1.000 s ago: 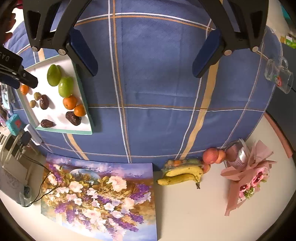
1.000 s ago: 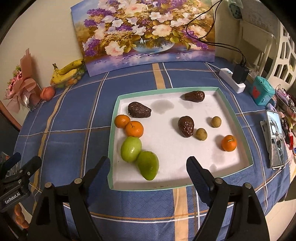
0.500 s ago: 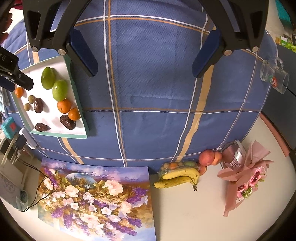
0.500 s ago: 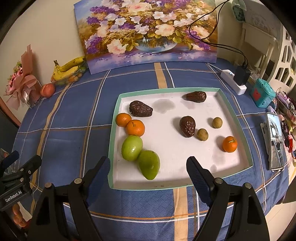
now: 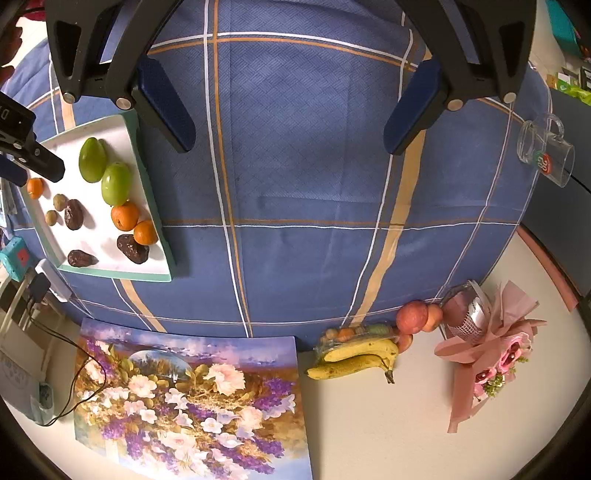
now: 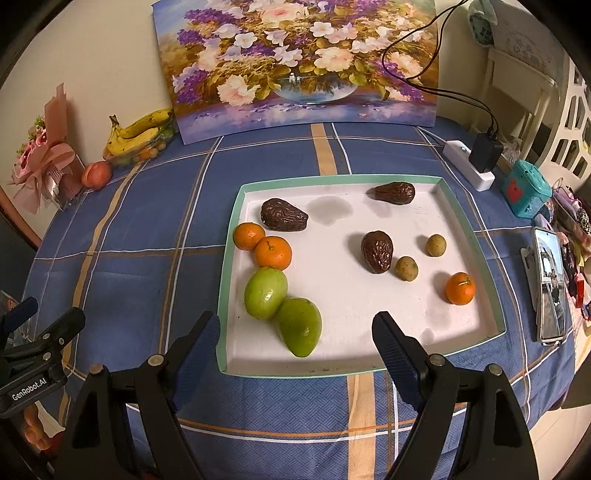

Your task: Organize fruits

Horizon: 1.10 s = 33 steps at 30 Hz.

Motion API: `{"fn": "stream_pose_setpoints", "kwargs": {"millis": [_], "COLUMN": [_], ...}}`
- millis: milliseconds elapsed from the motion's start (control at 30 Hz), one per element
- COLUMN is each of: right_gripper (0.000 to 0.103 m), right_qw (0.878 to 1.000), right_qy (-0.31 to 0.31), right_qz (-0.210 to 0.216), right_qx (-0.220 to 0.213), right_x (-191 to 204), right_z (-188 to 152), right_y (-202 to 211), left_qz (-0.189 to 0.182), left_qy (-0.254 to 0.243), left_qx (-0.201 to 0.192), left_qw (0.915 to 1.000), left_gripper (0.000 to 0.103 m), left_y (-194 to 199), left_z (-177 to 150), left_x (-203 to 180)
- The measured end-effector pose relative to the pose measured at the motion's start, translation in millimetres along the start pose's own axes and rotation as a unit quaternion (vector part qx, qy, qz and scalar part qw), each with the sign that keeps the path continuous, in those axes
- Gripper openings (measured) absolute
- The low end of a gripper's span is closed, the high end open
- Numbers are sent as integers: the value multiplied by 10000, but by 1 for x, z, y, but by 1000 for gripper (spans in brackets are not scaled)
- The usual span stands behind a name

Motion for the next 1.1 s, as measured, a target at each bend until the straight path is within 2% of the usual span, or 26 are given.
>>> {"fn": "stream_pose_setpoints", "kwargs": {"millis": [1100], "right_gripper": [85], "right_qw": [10000], "right_qy": [74], "right_qz": [17], "right_qx": [25], "right_x": [0], "right_z": [-1], "right_y": [-1], "left_qz": [21], "left_qy": [14], "left_qx": [95], "left_qw": [10000], "left_gripper": [103], "left_y": [-3], "left_z": [-3], "left_x": [4]}}
Point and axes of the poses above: each gripper's, at about its wrist camera, not at the fingertips, and y roughly against the way its jaws point, x to its left, z to its top, the point moved 3 cm from there along -y, roughly the way its jaws point, and after that the axes turned 14 degrees about -x, right-handed, at the moved point
